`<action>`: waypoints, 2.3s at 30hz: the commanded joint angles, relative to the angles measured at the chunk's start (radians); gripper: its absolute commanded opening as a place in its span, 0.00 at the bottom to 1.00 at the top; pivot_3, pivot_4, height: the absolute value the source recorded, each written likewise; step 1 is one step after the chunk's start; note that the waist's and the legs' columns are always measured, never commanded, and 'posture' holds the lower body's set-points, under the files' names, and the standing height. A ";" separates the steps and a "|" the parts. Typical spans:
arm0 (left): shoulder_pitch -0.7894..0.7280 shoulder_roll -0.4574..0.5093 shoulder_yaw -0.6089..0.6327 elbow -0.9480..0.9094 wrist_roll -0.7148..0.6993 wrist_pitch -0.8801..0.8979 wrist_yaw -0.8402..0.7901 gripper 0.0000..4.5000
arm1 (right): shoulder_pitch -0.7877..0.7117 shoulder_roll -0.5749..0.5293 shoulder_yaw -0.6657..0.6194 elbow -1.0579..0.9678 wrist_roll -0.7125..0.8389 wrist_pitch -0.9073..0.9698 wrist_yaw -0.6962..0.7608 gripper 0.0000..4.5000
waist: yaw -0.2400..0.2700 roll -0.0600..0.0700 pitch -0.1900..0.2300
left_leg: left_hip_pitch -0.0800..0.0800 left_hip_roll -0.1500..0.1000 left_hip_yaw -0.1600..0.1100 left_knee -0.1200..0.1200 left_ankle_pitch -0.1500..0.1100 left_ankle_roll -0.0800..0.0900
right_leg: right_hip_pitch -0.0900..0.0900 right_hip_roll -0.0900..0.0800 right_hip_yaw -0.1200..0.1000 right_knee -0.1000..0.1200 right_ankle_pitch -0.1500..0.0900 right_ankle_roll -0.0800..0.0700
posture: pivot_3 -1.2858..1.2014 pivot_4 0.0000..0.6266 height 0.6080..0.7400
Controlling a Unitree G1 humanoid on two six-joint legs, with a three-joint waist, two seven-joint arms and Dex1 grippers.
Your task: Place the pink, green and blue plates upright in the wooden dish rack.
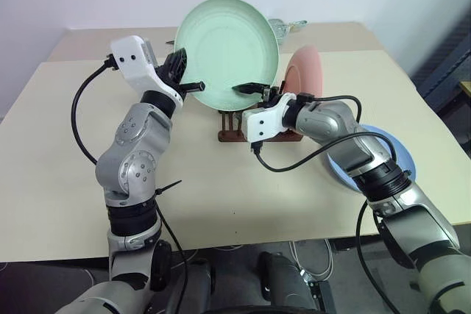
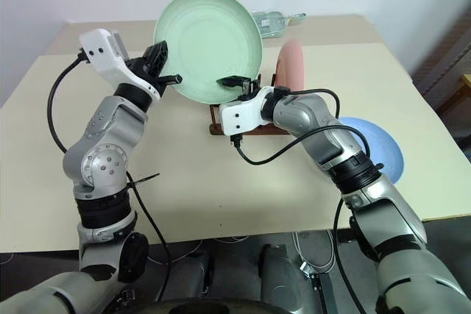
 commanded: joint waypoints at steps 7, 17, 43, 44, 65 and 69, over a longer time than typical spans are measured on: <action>-0.098 -0.031 0.210 0.012 -0.070 -0.167 0.106 0.58 | -0.012 0.021 -0.080 -0.026 -0.010 -0.036 -0.086 0.00 | 0.000 -0.001 0.001 | 0.000 0.000 0.000 0.000 0.000 0.000 | 0.000 0.000 0.000 0.000 0.000 0.000 | 0.52 0.24 1.00; 0.168 0.291 -0.052 0.141 0.175 -0.336 -0.268 0.91 | 0.151 0.259 -0.484 -0.468 0.904 0.629 -0.076 0.00 | 0.008 0.000 0.002 | -0.001 0.000 -0.002 0.000 0.000 0.000 | 0.000 0.000 0.000 0.001 0.000 -0.001 | 0.52 0.24 1.00; 0.414 0.416 -0.335 -0.080 0.039 -0.133 -0.711 0.92 | 0.146 0.213 -0.614 -0.366 1.263 1.100 -0.263 0.17 | -0.004 0.010 0.004 | 0.000 0.002 0.000 -0.001 -0.001 0.003 | -0.002 0.002 0.000 0.004 -0.006 -0.012 | 0.52 0.24 1.00; 0.414 0.416 -0.338 -0.080 0.045 -0.134 -0.713 0.92 | 0.137 0.210 -0.610 -0.361 1.255 1.096 -0.259 0.25 | -0.004 0.010 0.004 | 0.000 0.002 0.000 -0.001 -0.001 0.003 | -0.002 0.002 0.000 0.004 -0.006 -0.011 | 0.52 0.24 1.00; 0.345 0.385 -0.394 -0.028 0.055 -0.125 -0.777 0.92 | 0.771 -0.488 -0.956 -0.584 1.207 1.018 0.322 0.67 | 0.018 0.007 0.004 | 0.001 0.002 0.001 0.001 -0.003 0.006 | 0.002 0.001 0.000 0.000 -0.009 -0.007 | 0.52 0.24 1.00; 0.311 0.372 -0.401 -0.004 0.063 -0.125 -0.786 0.92 | 0.866 -0.485 -0.745 -0.581 0.956 0.906 0.211 0.67 | -0.001 0.008 0.004 | 0.001 0.003 0.003 0.001 -0.003 0.005 | 0.001 0.000 0.000 0.001 -0.009 -0.007 | 0.52 0.24 1.00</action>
